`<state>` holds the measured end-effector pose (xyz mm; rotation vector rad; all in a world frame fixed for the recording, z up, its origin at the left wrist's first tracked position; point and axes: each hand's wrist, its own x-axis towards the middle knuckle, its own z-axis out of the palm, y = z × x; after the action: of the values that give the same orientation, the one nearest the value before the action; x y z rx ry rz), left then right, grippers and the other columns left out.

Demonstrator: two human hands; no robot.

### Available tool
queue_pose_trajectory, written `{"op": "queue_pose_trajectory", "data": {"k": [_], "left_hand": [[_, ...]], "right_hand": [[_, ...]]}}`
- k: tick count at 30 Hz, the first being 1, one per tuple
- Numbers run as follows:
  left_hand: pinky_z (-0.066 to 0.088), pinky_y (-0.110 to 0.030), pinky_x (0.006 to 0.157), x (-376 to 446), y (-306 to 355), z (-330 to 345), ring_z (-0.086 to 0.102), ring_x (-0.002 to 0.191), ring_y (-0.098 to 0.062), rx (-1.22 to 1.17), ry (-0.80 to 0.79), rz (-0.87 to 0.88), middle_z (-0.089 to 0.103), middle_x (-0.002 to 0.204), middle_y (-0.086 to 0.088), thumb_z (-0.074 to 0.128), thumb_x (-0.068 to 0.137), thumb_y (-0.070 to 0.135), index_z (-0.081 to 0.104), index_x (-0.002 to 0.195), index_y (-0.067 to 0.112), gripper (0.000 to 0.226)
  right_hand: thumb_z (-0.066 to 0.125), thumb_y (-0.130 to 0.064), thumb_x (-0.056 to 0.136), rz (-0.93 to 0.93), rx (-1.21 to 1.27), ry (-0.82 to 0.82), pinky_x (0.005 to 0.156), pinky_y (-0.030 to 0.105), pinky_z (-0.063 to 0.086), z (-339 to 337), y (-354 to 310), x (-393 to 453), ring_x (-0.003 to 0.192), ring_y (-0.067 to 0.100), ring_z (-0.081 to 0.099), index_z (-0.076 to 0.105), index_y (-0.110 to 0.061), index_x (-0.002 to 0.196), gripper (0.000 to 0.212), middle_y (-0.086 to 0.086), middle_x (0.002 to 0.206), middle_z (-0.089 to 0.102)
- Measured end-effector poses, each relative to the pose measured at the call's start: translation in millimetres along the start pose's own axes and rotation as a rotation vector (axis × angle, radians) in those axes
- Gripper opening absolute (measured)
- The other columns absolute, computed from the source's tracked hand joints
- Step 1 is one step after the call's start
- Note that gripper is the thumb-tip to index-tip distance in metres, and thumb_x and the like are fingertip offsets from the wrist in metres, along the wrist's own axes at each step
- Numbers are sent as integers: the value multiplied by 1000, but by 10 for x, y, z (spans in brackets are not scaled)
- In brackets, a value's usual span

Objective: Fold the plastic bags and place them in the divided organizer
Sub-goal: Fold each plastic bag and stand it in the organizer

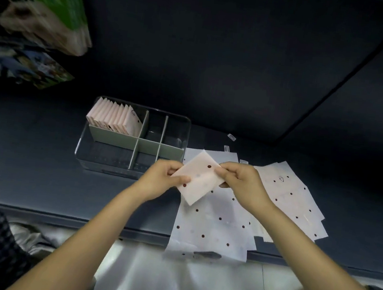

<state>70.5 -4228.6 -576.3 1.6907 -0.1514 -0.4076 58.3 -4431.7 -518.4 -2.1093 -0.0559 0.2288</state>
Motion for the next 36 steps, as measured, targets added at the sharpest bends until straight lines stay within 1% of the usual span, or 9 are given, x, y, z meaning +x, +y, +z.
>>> {"op": "queue_pose_trajectory", "data": {"k": [6,9,12,16,19,22,27,32,36], "left_hand": [[48,-24,66,190,48,-499,59,71,-8,166,22,48,66,77,4,65,86,10,67,82,17,8],[46,-29,78,309,52,-817,57,88,-11,252,308,134,64,93,7,63,88,19,65,90,23,4],[39,-38,88,386,-79,-1131,46,107,-23,679,649,51,57,116,-1,53,92,27,64,109,23,21],[16,-48,110,475,-293,-1235,38,116,-26,995,594,-64,47,127,-4,48,94,30,60,119,24,29],[26,-42,103,488,-417,-1264,34,118,-26,958,685,-67,42,128,-5,52,92,29,61,118,22,29],[28,-40,101,482,-463,-1292,31,121,-27,871,742,-112,40,130,-5,52,92,27,61,120,20,30],[24,-38,101,500,-424,-1259,34,117,-24,771,716,-23,45,128,0,51,93,23,62,121,19,30],[19,-31,95,472,-421,-1187,38,114,-22,730,708,57,50,126,2,50,93,17,63,119,19,30],[28,-38,97,393,-402,-1301,40,117,-26,624,929,63,52,127,-4,58,89,14,64,116,15,28]], "right_hand": [[64,-11,86,4,-150,-162,62,14,54,226,-217,386,72,8,70,68,-17,91,8,-10,83,71],[64,-10,87,31,-106,-116,57,14,53,425,-371,679,65,10,70,66,-12,100,14,-6,83,70],[60,-6,88,40,-36,-43,53,15,53,639,-552,1017,56,8,68,61,-15,102,17,-3,79,69],[52,-4,88,29,-72,13,51,19,54,953,-757,1410,50,6,64,57,-17,99,18,1,68,68],[50,-4,85,20,-216,18,66,36,59,1172,-823,1623,61,19,69,60,-8,99,18,5,70,69],[49,-5,82,50,-365,-2,72,42,58,1354,-811,1777,71,26,70,61,-5,100,22,11,80,72],[54,-12,83,54,-615,-4,71,36,55,1640,-808,1910,88,29,65,58,-6,107,24,13,101,67],[59,-20,85,90,-766,-79,68,31,49,1881,-821,1921,93,29,64,63,-8,101,21,13,103,66],[44,-31,94,147,-685,-99,66,29,44,1892,-853,1979,86,27,62,65,-9,99,30,13,103,66]]}}
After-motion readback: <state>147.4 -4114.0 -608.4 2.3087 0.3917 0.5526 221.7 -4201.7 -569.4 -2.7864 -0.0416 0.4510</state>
